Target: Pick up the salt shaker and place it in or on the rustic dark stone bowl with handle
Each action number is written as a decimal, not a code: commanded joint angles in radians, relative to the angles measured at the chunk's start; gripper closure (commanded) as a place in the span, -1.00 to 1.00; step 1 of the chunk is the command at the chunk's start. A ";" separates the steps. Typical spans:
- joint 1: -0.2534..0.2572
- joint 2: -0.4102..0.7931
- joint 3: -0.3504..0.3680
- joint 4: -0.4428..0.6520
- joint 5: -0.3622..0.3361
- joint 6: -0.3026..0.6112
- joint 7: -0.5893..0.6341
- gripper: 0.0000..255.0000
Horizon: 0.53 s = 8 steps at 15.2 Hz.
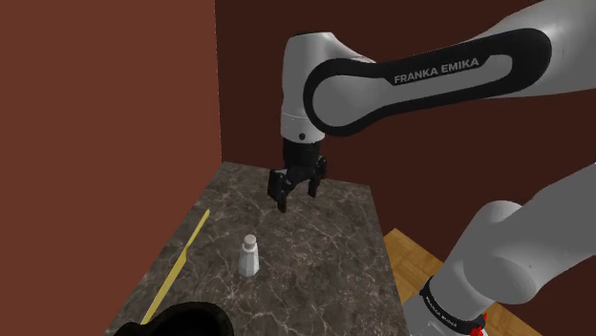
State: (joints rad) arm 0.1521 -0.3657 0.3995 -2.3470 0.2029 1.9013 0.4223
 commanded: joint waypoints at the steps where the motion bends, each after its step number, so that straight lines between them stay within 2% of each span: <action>1: 0.007 0.066 0.040 0.032 -0.005 0.040 0.049 -1.00; 8: 0.035 0.308 0.152 0.193 -0.092 0.126 0.234 -1.00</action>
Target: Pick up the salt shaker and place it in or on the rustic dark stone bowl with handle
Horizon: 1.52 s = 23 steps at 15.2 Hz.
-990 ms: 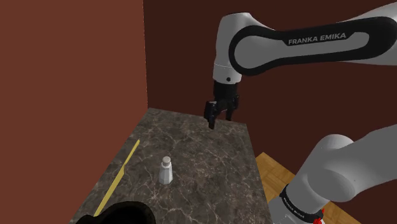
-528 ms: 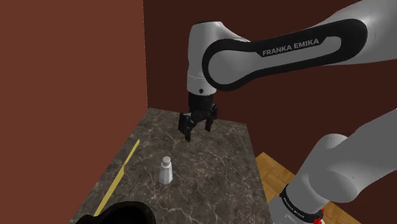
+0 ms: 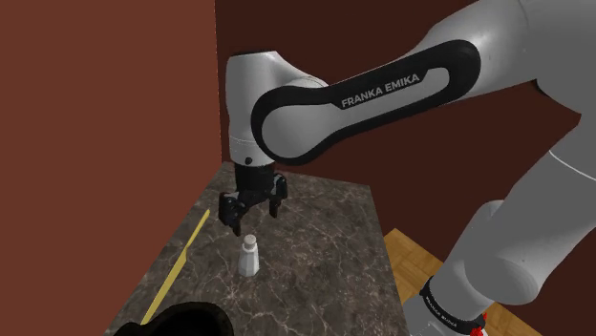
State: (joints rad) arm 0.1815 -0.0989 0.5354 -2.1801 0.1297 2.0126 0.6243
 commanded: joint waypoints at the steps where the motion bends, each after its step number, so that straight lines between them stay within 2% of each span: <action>1: 0.007 0.046 0.016 0.017 -0.021 0.028 0.034 -1.00; 8: 0.012 0.084 0.023 -0.039 -0.037 0.118 0.048 -1.00; 16: 0.012 0.084 0.023 -0.039 -0.037 0.118 0.048 -1.00; 17: 0.012 0.084 0.023 -0.039 -0.037 0.118 0.048 1.00; 23: 0.012 0.084 0.023 -0.039 -0.037 0.118 0.048 1.00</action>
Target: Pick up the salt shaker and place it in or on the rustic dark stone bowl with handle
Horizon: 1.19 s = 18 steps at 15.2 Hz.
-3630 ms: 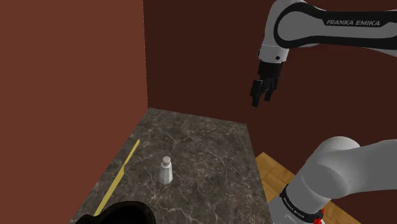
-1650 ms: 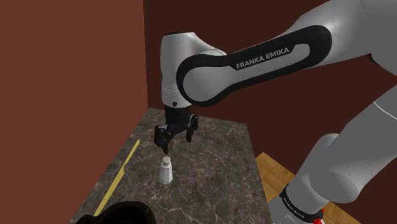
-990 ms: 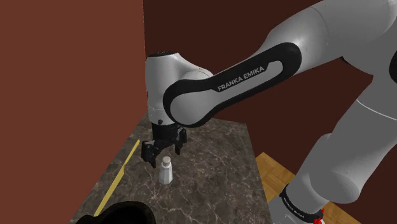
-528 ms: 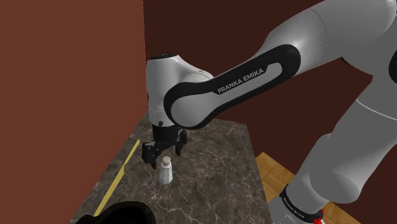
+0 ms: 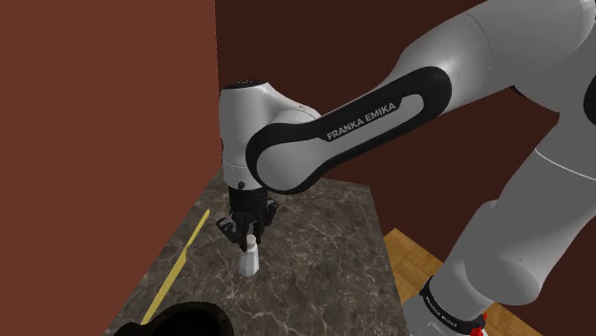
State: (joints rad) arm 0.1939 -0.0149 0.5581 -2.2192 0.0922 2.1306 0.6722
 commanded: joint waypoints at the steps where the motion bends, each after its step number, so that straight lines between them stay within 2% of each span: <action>1: 0.000 0.000 0.000 0.000 0.000 0.000 0.000 1.00; 3: 0.000 0.000 0.000 0.000 0.000 0.000 0.000 1.00; 18: -0.005 -0.091 -0.014 0.122 0.039 -0.203 -0.023 1.00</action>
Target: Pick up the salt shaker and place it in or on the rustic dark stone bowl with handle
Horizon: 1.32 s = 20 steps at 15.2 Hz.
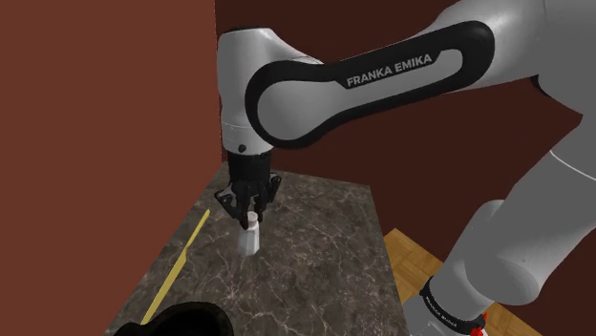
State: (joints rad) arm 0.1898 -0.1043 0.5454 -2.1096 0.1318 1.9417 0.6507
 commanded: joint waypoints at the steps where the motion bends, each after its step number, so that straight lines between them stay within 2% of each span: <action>1: -0.002 -0.006 -0.003 0.022 0.001 -0.028 -0.002 1.00; 18: -0.008 -0.038 -0.018 0.215 0.007 -0.249 0.002 1.00; 20: 0.012 -0.013 0.013 0.255 0.002 -0.262 0.057 1.00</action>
State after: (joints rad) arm 0.1947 -0.1285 0.5471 -1.8802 0.1370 1.6933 0.6852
